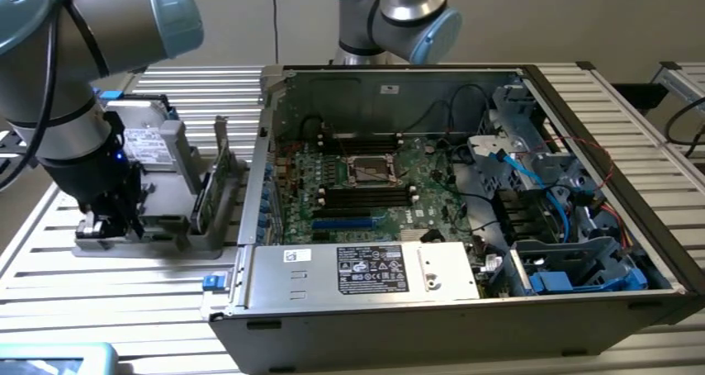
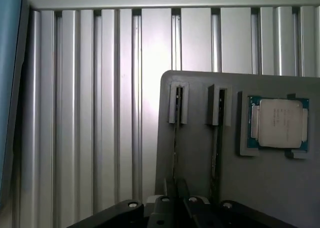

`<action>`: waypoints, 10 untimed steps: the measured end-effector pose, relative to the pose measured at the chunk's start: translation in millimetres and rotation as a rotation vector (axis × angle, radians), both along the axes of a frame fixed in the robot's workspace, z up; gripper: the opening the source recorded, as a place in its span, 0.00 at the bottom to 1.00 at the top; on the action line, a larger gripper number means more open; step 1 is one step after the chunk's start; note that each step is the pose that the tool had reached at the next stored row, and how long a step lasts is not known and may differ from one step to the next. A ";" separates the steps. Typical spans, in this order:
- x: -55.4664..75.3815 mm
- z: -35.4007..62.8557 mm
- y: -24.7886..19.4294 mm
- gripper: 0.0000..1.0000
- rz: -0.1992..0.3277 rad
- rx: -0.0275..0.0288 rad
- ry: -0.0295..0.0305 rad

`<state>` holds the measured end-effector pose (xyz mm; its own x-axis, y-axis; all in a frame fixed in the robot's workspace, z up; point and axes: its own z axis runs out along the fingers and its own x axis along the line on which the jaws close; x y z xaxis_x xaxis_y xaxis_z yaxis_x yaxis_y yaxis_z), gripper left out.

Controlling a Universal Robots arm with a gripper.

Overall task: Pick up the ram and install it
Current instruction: 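Pick up the ram and move it above insertion slot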

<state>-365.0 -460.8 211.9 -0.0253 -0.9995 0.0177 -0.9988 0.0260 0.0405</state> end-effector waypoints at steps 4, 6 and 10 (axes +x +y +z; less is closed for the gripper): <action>-1.3 18.5 0.0 0.13 0.000 -0.0003 0.0003; -1.7 27.4 0.0 0.13 0.000 -0.0002 0.0000; -2.2 45.7 0.0 0.13 0.000 -0.0008 0.0002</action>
